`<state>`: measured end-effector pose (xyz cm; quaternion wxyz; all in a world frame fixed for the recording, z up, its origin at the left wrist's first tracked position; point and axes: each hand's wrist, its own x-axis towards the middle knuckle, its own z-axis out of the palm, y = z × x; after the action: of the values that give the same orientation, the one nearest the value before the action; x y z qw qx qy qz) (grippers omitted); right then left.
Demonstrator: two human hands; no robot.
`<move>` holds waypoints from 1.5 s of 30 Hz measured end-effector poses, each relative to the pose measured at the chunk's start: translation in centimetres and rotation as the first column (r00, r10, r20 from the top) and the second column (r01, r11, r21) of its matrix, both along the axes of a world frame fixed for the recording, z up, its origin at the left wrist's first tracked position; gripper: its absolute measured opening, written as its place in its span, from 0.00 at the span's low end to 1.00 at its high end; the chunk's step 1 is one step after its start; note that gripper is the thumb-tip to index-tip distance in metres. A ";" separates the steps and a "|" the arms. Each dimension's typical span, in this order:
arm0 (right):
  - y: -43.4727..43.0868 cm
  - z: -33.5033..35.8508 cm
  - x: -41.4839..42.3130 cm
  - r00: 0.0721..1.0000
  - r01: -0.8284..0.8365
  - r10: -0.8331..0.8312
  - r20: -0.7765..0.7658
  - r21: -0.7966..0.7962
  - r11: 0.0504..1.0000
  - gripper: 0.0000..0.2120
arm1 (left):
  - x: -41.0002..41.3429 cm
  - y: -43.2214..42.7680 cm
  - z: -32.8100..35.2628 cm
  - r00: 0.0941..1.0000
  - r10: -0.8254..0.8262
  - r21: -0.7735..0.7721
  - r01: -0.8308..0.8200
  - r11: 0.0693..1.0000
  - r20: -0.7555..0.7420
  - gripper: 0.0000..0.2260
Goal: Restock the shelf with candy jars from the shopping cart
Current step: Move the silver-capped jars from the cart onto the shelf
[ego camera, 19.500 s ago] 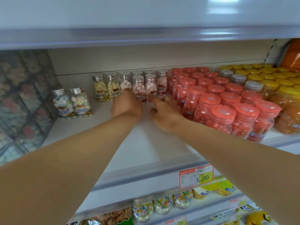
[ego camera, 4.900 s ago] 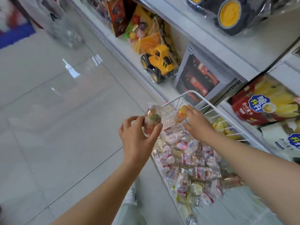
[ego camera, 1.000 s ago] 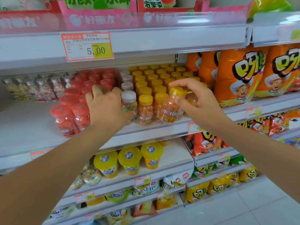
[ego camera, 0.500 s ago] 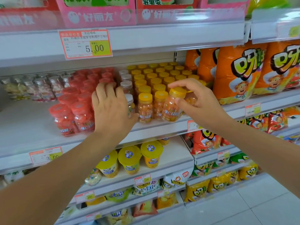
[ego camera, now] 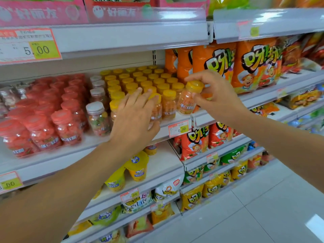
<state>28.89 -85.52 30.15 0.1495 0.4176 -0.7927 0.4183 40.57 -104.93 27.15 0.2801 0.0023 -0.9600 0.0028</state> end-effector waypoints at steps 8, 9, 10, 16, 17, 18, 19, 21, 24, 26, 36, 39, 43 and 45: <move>1.6 0.0 -4.1 0.986 -0.104 0.132 -0.103 0.241 0.965 0.17 | -3.7 2.6 -0.9 0.993 0.105 -0.031 -0.104 0.994 0.058 0.29; 1.6 0.0 -4.5 0.981 -0.118 0.156 -0.117 0.278 0.953 0.18 | -4.0 2.9 -0.9 0.991 0.117 -0.027 -0.115 0.993 0.063 0.30; 1.5 0.0 -4.8 0.975 -0.136 0.183 -0.128 0.311 0.941 0.18 | -4.2 3.1 -1.0 0.989 0.128 -0.029 -0.126 0.992 0.071 0.30; 0.6 0.8 -6.2 0.924 -0.077 0.234 -0.302 0.453 0.888 0.17 | -4.7 3.8 -1.0 0.985 0.163 -0.033 -0.162 0.986 0.057 0.31; 0.4 0.8 -6.3 0.919 -0.046 0.223 -0.324 0.474 0.880 0.17 | -4.7 3.9 -1.0 0.985 0.165 -0.029 -0.163 0.986 0.054 0.31; 0.2 0.8 -6.5 0.914 -0.016 0.209 -0.347 0.484 0.875 0.17 | -4.8 4.0 -1.1 0.985 0.164 -0.026 -0.163 0.986 0.049 0.31; 0.1 0.8 -6.6 0.910 0.005 0.197 -0.366 0.485 0.875 0.17 | -4.7 4.0 -1.2 0.986 0.162 -0.023 -0.161 0.987 0.043 0.30; -0.4 0.8 -6.7 0.902 0.020 0.190 -0.388 0.476 0.879 0.16 | -4.6 3.9 -1.3 0.987 0.158 -0.016 -0.158 0.987 0.031 0.29; -0.8 1.0 -7.0 0.892 0.014 0.207 -0.402 0.482 0.876 0.15 | -4.6 3.8 -1.3 0.987 0.160 -0.013 -0.159 0.987 0.029 0.29; -0.9 1.0 -7.1 0.881 0.018 0.213 -0.421 0.480 0.877 0.14 | -4.6 3.9 -1.4 0.986 0.165 -0.007 -0.165 0.986 0.028 0.29; -0.8 0.2 -7.9 0.830 -0.011 0.267 -0.490 0.464 0.886 0.17 | -5.2 3.8 -1.4 0.984 0.177 0.035 -0.177 0.984 0.008 0.27; -1.2 -0.2 -8.1 0.819 -0.004 0.286 -0.497 0.494 0.869 0.18 | -5.3 3.8 -1.4 0.983 0.183 0.038 -0.183 0.982 0.001 0.26; -1.3 -0.9 -8.6 0.834 -0.008 0.284 -0.473 0.504 0.863 0.18 | -5.3 3.8 -1.3 0.984 0.179 0.037 -0.178 0.983 -0.008 0.25; -1.4 -1.0 -8.8 0.839 -0.003 0.274 -0.471 0.498 0.867 0.18 | -5.3 3.8 -1.3 0.983 0.182 0.029 -0.182 0.983 -0.003 0.25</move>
<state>20.14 -86.91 29.15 0.2214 0.5975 -0.7655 0.0887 35.26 -101.12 25.82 0.2812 0.0938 -0.9549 0.0147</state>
